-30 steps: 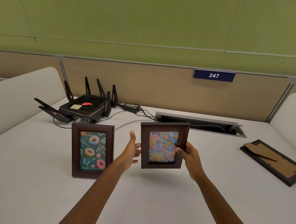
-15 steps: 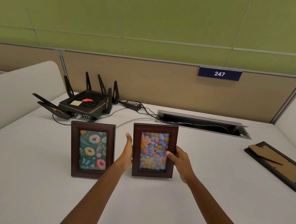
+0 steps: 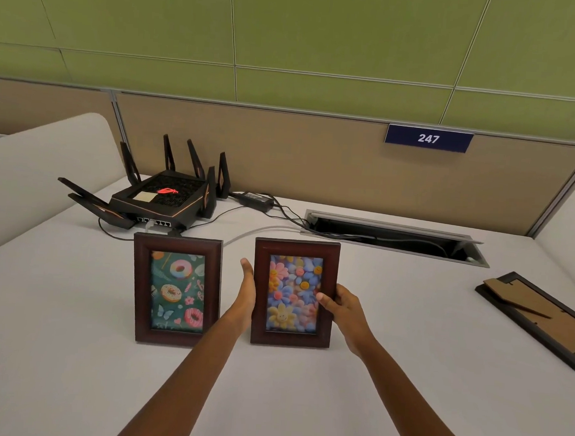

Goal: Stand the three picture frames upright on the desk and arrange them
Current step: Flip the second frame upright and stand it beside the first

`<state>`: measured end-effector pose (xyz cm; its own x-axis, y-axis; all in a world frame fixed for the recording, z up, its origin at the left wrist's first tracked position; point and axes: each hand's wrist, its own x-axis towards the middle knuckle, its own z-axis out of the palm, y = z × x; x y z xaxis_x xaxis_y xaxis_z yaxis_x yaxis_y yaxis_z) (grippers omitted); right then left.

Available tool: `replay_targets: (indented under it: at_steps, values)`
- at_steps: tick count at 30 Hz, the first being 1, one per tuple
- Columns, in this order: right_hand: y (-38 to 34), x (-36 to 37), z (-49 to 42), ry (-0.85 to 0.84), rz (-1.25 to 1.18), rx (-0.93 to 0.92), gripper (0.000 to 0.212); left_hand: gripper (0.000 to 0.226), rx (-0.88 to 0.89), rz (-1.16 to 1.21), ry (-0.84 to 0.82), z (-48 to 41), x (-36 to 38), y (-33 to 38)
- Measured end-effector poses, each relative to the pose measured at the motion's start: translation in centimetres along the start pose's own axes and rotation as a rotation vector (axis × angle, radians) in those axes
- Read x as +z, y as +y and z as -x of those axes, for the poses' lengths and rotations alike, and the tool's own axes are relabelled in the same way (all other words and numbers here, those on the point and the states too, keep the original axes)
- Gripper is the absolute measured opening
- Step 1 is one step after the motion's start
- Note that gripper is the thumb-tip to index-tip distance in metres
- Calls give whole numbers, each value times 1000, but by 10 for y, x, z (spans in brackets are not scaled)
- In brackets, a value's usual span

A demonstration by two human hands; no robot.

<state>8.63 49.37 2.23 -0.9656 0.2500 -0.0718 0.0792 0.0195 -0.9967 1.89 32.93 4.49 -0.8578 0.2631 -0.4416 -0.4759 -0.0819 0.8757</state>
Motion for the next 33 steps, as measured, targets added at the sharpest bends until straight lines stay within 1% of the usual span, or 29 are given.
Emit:
replay_targets:
  at_steps: [3, 5, 8, 10, 12, 15, 16, 18, 20, 21, 24, 27, 29, 30, 31, 33]
  values:
    - [-1, -1, 1, -2, 65, 9, 22, 79, 48, -103, 98, 5, 3, 0]
    - [0, -3, 4, 1, 134, 18, 31, 73, 114, -176, 212, 10, 6, 1]
    - [3, -8, 10, 30, 207, 11, 35, 59, 337, -320, 412, 21, 11, 1]
    - [7, -15, 15, 57, 237, 7, 35, 55, 508, -450, 494, 31, 16, -1]
    - [11, -22, 20, 83, 265, 6, 34, 60, 664, -608, 561, 42, 22, -5]
    - [17, -34, 29, 129, 358, -17, 30, 79, 901, -866, 608, 57, 33, -10]
    - [19, -39, 31, 147, 392, -29, 29, 80, 983, -942, 590, 60, 37, -13]
    - [24, -49, 37, 178, 466, -60, 28, 71, 1125, -1074, 521, 64, 46, -21]
    - [30, -60, 43, 201, 565, -68, 30, 62, 1219, -1180, 436, 66, 56, -31]
    - [33, -65, 47, 209, 606, -66, 31, 59, 1238, -1227, 387, 66, 61, -36]
    - [43, -80, 56, 223, 724, -59, 36, 56, 1169, -1350, 207, 70, 79, -54]
    - [50, -93, 57, 207, 918, -13, 41, 56, 1077, -1461, -1, 66, 94, -72]
    - [54, -98, 57, 205, 1043, 25, 44, 50, 1054, -1508, -114, 59, 101, -85]
    - [55, -100, 58, 211, 1085, 43, 46, 51, 1040, -1510, -131, 55, 104, -89]
    - [56, -102, 58, 222, 1113, 59, 47, 56, 983, -1527, -151, 53, 107, -93]
    - [57, -105, 62, 238, 1150, 92, 48, 64, 884, -1524, -125, 47, 108, -98]
